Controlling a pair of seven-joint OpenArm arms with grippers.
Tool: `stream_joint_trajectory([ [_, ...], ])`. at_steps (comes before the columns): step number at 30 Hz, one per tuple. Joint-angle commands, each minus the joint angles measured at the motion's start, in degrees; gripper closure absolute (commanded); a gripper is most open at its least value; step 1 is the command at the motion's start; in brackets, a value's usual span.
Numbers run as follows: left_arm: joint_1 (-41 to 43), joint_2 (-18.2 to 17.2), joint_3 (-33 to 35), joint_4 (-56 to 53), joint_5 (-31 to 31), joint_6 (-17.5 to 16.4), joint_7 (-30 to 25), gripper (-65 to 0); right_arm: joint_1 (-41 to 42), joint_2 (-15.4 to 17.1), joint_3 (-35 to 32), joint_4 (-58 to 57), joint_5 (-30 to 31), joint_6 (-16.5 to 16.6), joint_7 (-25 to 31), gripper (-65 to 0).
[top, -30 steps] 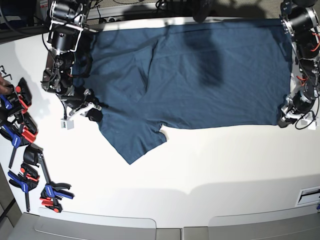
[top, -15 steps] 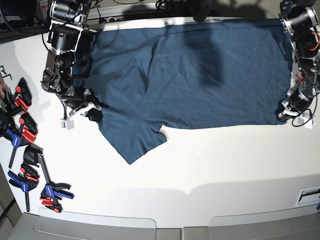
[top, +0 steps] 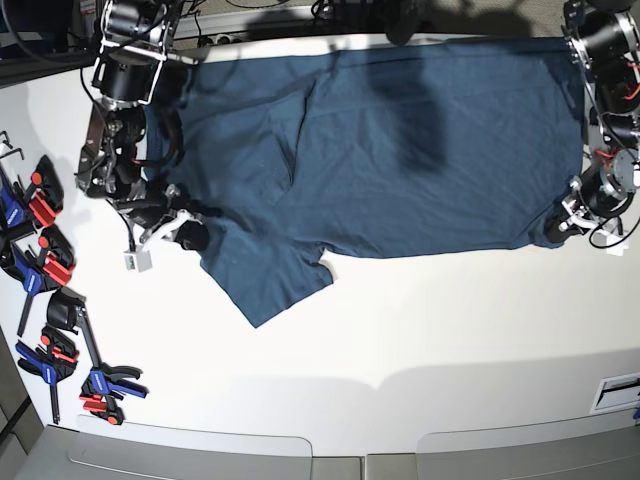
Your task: Fold the T-shirt properly
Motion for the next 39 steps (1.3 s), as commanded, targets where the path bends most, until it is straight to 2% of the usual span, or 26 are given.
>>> stream_joint_trajectory([
  [1, -1.22, -1.25, -0.11, 0.85, -1.79, -1.16, -0.37, 0.0, 1.22, 0.81, 0.09, 1.66, 1.09, 0.61, 0.31, 0.0],
  [3, -1.22, -1.27, -0.11, 0.98, -2.01, -1.53, 1.60, 0.0, 1.22, 0.81, 0.09, 2.71, 1.64, 0.61, -1.05, 0.0],
  [5, -0.61, -1.29, -0.11, 1.84, -2.62, -3.80, 3.67, 0.0, 1.22, 0.81, 0.09, 3.61, 3.76, 0.63, -3.06, 0.0],
  [8, 2.43, -1.42, -0.13, 6.08, -6.32, -3.93, 4.44, 0.0, 1.22, 0.81, 0.09, 5.14, 7.19, 1.09, -6.19, 0.0],
  [10, 5.03, -1.38, -0.76, 10.45, -5.77, -3.93, 4.42, 0.0, 1.22, 0.79, 0.11, 6.43, 8.63, 1.74, -7.67, 0.0],
  [18, 16.20, -1.16, -7.32, 27.50, -5.22, -3.91, 4.42, 0.0, -2.91, 0.81, 0.11, 15.87, 8.74, 1.74, -8.61, 0.0],
  [25, 24.41, -1.09, -15.17, 34.64, -5.40, -3.89, 4.42, 0.0, -10.40, 0.81, 0.92, 23.58, 8.50, 1.74, -9.73, 0.0],
  [32, 30.77, -1.09, -18.88, 35.15, -7.48, -3.89, 4.44, 0.0, -16.61, 0.81, 9.88, 27.39, 9.01, 1.74, -9.84, 0.0],
  [39, 34.03, -1.09, -18.97, 35.17, -7.96, -3.89, 4.48, 0.0, -19.76, 0.81, 20.17, 27.76, 22.99, 1.74, -18.14, 0.0],
])
